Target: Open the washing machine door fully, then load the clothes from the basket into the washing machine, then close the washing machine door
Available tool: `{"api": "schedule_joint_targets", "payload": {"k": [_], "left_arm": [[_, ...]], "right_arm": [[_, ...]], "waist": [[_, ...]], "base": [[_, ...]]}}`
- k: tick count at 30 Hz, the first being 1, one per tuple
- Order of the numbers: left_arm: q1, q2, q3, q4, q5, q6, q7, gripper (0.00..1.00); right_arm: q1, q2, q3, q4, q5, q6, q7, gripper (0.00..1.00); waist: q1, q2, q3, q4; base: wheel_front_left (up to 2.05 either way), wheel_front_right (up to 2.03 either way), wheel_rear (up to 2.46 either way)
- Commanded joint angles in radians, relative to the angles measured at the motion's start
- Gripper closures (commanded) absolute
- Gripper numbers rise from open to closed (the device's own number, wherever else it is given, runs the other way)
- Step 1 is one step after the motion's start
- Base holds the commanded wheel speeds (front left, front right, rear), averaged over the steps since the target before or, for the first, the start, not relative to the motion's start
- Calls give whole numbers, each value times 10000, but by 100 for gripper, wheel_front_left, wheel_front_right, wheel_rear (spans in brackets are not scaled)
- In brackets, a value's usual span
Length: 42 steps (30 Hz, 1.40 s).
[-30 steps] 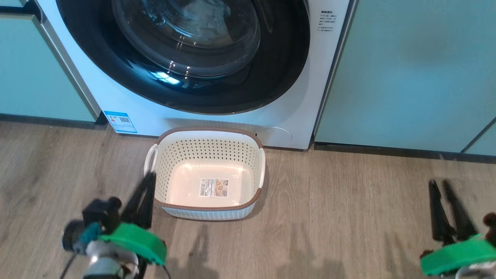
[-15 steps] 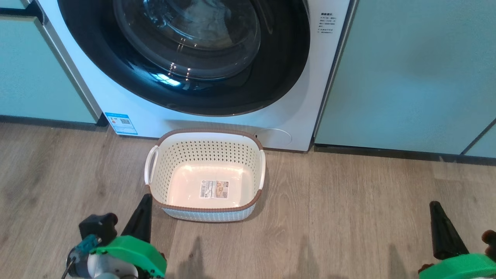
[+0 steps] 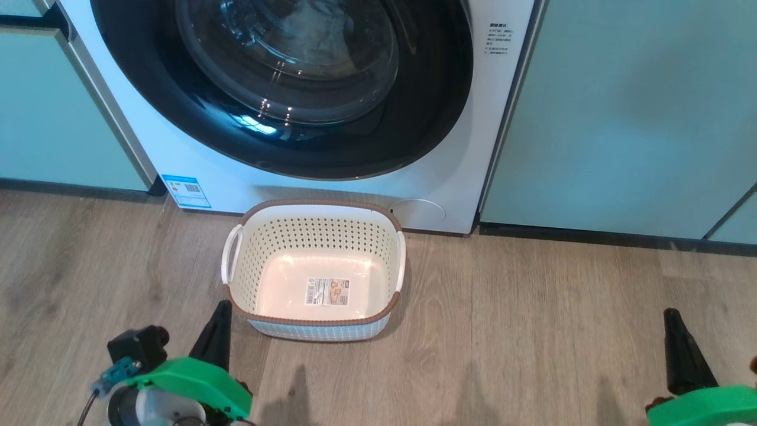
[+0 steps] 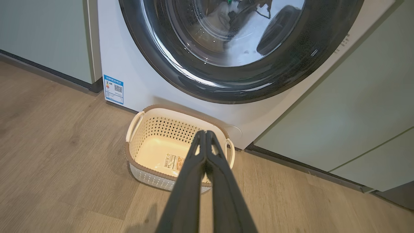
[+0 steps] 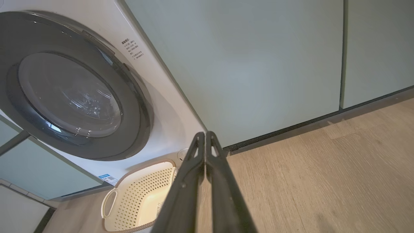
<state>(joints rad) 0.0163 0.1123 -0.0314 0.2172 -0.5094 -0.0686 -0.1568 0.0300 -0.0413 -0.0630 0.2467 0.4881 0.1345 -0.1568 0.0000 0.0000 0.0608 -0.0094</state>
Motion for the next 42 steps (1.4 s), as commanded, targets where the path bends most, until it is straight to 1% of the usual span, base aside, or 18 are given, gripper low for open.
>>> {"api": "schedule_joint_targets", "payload": {"k": [1,22,42], "left_arm": [[-519,51,239,-253,-242,-58,44,100],[-682,-100,513,-132,-2665,-185,643,100],[-823,-231,751,-28,-4753,-295,1161,100]], "right_arm": [[-550,-97,-45,-299,277,-8,51,100],[-734,-120,-117,-238,2768,-15,622,100],[-893,-130,-191,-184,4906,-21,1124,100]], "waist": [[0,0,-6,1],[0,0,-135,22],[0,0,-246,40]], "base": [[0,0,0],[0,0,0],[0,0,0]]}}
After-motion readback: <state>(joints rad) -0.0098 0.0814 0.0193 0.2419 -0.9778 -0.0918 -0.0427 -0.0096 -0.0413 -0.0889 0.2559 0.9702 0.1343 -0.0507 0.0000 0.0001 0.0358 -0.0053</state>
